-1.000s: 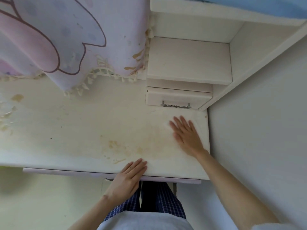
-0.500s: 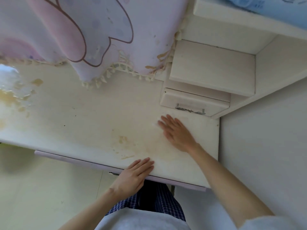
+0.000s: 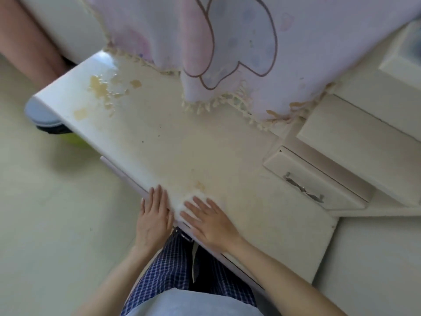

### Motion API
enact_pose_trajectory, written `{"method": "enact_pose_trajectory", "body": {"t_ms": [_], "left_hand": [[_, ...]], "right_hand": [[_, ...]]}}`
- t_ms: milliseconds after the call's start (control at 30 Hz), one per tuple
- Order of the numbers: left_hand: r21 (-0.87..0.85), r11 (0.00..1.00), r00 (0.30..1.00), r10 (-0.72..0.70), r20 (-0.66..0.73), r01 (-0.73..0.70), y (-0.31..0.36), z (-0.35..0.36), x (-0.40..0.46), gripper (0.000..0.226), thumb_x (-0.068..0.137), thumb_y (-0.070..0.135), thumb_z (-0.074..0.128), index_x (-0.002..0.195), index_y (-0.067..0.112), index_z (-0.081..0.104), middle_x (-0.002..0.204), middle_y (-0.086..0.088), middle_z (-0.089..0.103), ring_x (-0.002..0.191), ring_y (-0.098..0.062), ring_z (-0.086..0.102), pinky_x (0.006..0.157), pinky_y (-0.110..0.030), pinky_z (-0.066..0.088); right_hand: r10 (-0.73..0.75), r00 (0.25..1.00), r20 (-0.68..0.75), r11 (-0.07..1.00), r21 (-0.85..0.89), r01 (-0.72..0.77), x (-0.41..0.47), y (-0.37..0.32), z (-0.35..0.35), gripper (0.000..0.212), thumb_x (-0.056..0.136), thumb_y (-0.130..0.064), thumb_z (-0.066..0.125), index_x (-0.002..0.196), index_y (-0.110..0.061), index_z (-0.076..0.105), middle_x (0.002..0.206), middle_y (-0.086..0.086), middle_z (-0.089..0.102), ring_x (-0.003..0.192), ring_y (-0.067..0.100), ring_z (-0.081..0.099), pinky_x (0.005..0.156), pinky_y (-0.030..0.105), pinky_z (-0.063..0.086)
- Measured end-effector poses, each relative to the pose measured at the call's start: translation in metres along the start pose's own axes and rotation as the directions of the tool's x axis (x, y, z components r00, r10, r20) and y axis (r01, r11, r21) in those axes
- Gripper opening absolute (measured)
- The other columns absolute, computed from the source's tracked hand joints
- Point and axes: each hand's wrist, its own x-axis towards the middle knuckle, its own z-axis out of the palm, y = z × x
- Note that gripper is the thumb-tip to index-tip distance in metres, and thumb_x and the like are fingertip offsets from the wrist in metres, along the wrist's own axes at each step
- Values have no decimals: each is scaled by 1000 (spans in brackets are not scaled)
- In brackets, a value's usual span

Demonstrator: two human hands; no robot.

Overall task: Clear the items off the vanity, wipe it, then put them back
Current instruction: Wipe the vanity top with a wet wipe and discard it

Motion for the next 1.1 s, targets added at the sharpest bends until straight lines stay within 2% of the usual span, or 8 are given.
{"method": "enact_pose_trajectory", "body": {"t_ms": [133, 267, 433, 567, 667, 833, 933, 1100], "left_hand": [[-61, 998, 999, -22, -47, 19, -9, -1, 1, 64, 94, 44, 9, 143, 7, 28, 151, -4, 20, 140, -20, 12, 114, -45, 12], [-84, 996, 998, -31, -46, 28, -14, -8, 3, 58, 92, 37, 17, 140, 12, 39, 148, -2, 31, 138, -19, 20, 110, -47, 17], [-35, 999, 999, -36, -1, 36, -9, -12, 0, 54, 92, 33, 25, 136, 8, 43, 144, -6, 37, 133, -25, 26, 103, -52, 26], [21, 1000, 999, -20, 32, 19, -8, -19, 1, 53, 90, 31, 28, 132, 7, 48, 139, -9, 46, 129, -26, 37, 99, -54, 26], [23, 999, 999, -43, 30, 43, -19, -29, 10, 54, 89, 30, 27, 132, 5, 49, 138, -13, 47, 128, -30, 43, 100, -54, 29], [6, 994, 994, -113, -6, 113, -56, -49, 53, 57, 91, 32, 23, 133, 1, 46, 140, -16, 44, 131, -32, 39, 104, -53, 31], [-2, 991, 991, -131, -6, 131, -83, -55, 80, 57, 90, 31, 24, 132, -1, 46, 139, -20, 45, 130, -36, 39, 102, -55, 32], [-22, 999, 999, -32, -20, 32, -139, -67, 106, 52, 88, 28, 28, 126, 3, 54, 132, -18, 53, 124, -34, 48, 100, -56, 35]], "right_hand": [[82, 997, -7, 996, -43, -82, 61, 35, -33, 60, 92, -41, 4, 147, -25, 22, 157, 0, 16, 145, 21, 8, 116, 42, 6], [285, 951, -119, 958, 1, -287, 30, 91, -41, 59, 93, -45, 4, 146, -29, 24, 155, -1, 21, 144, 21, 10, 115, 38, 2], [377, 915, -146, 926, 26, -378, 21, 91, -33, 56, 97, -44, 9, 144, -26, 31, 152, 2, 29, 142, 25, 21, 113, 41, 9], [465, 877, -123, 884, 109, -454, 79, 71, -45, 64, 90, -46, -1, 148, -26, 20, 157, 0, 13, 145, 22, 3, 115, 40, -1], [422, 902, -87, 899, 166, -405, 112, 37, -46, 66, 90, -46, 1, 148, -22, 22, 157, 4, 12, 145, 24, 2, 115, 41, -2], [258, 951, -170, 966, 41, -254, 120, 17, -26, 51, 95, -36, 23, 142, -20, 37, 149, 5, 36, 139, 29, 29, 113, 44, 13], [276, 943, -187, 959, -8, -283, 142, 29, -35, 50, 96, -36, 24, 142, -22, 37, 149, 3, 36, 139, 27, 29, 112, 42, 14], [474, 852, -222, 879, 65, -472, 225, 26, -54, 56, 94, -38, 18, 142, -17, 37, 149, 8, 35, 139, 32, 28, 111, 49, 21]]}}
